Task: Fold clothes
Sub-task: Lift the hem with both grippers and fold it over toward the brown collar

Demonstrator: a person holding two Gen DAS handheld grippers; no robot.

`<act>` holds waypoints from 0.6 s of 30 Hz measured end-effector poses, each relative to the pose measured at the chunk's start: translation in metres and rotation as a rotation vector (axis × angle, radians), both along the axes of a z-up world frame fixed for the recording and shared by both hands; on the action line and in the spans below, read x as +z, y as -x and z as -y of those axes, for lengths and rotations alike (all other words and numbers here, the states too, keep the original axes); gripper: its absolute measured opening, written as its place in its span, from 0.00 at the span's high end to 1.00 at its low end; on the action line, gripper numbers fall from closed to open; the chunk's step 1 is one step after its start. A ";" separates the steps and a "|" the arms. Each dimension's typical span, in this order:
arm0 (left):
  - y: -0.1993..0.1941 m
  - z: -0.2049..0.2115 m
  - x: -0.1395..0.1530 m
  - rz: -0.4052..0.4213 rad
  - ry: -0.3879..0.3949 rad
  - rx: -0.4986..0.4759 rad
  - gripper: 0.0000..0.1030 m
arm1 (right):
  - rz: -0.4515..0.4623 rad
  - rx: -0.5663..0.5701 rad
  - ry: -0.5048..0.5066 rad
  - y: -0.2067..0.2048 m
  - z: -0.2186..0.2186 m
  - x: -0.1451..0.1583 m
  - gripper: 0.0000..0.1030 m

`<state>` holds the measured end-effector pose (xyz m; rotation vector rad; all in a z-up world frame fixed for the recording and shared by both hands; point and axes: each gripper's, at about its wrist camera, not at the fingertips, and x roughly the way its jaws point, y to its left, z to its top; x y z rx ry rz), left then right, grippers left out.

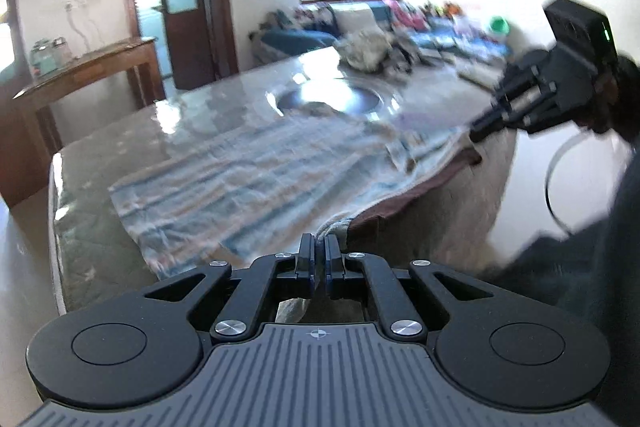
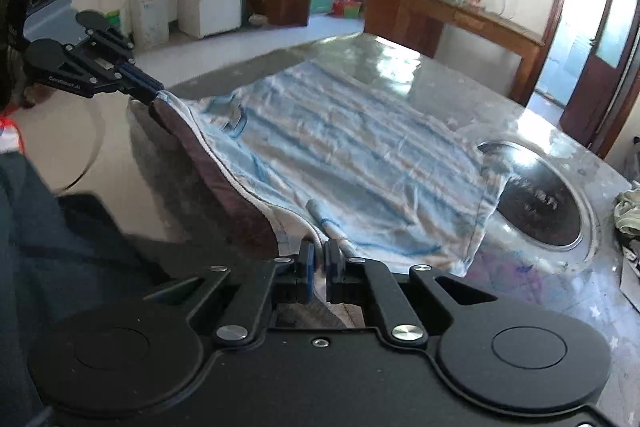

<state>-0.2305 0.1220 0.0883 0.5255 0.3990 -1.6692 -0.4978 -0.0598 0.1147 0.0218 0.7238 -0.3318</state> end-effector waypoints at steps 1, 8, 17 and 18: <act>-0.005 0.009 0.003 -0.008 0.009 0.027 0.95 | 0.011 -0.006 0.003 -0.003 0.007 0.003 0.94; -0.036 0.069 0.019 -0.013 0.059 0.121 0.95 | 0.078 -0.037 0.027 -0.032 0.069 0.023 0.95; -0.094 0.168 0.021 -0.038 0.034 0.211 0.95 | 0.078 -0.070 0.033 -0.101 0.170 0.023 0.95; -0.098 0.174 0.020 -0.043 0.031 0.216 0.95 | 0.074 -0.078 0.031 -0.109 0.180 0.019 0.95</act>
